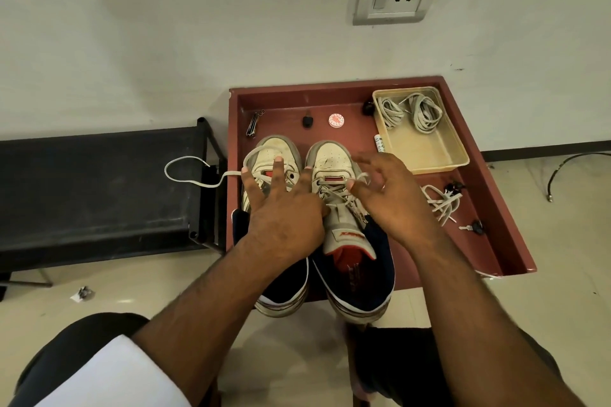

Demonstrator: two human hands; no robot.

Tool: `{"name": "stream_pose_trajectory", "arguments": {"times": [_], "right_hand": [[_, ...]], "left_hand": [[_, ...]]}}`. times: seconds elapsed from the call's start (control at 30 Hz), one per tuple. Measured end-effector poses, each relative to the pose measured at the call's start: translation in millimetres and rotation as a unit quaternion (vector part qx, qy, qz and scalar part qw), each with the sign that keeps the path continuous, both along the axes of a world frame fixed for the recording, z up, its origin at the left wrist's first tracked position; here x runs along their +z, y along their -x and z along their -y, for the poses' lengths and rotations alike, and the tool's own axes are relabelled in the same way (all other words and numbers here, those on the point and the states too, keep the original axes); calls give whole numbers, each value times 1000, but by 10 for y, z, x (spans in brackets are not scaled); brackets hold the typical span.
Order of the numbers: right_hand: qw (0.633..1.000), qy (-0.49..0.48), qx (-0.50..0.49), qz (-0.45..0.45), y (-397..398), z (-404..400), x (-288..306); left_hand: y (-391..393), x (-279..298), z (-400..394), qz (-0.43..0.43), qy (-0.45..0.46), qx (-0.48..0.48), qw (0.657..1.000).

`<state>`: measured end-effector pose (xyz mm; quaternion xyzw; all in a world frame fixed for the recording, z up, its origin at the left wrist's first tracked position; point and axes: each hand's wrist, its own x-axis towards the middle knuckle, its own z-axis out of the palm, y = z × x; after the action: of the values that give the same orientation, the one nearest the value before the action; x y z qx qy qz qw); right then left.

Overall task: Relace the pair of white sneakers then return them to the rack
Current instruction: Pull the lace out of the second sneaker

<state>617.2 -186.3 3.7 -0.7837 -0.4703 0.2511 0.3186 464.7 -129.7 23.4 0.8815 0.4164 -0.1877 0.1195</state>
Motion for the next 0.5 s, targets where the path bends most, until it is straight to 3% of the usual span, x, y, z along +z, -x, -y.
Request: {"name": "stream_pose_trajectory", "arguments": {"times": [0.07,0.13,0.2,0.3,0.37,0.5], "right_hand": [[989,45,68,127,41,13,53],[967,131,98,196,105,4,112],[958,179,81,207,155,-12,179],[956,174,33,233,159,-14,213],[963,158,13,218,108,1,178],[990,125,15,69,15,3,113]], "left_hand": [[-1,-7,-2,3,-2,4,1000],[-10,-16,2,7,-4,6,1000],[-10,-23,4,8,1,6,1000],[-2,-26,-1,3,1,2,1000],[-4,-15,1,0,-1,0,1000],[-12,0,11,3,-1,1,1000]]}}
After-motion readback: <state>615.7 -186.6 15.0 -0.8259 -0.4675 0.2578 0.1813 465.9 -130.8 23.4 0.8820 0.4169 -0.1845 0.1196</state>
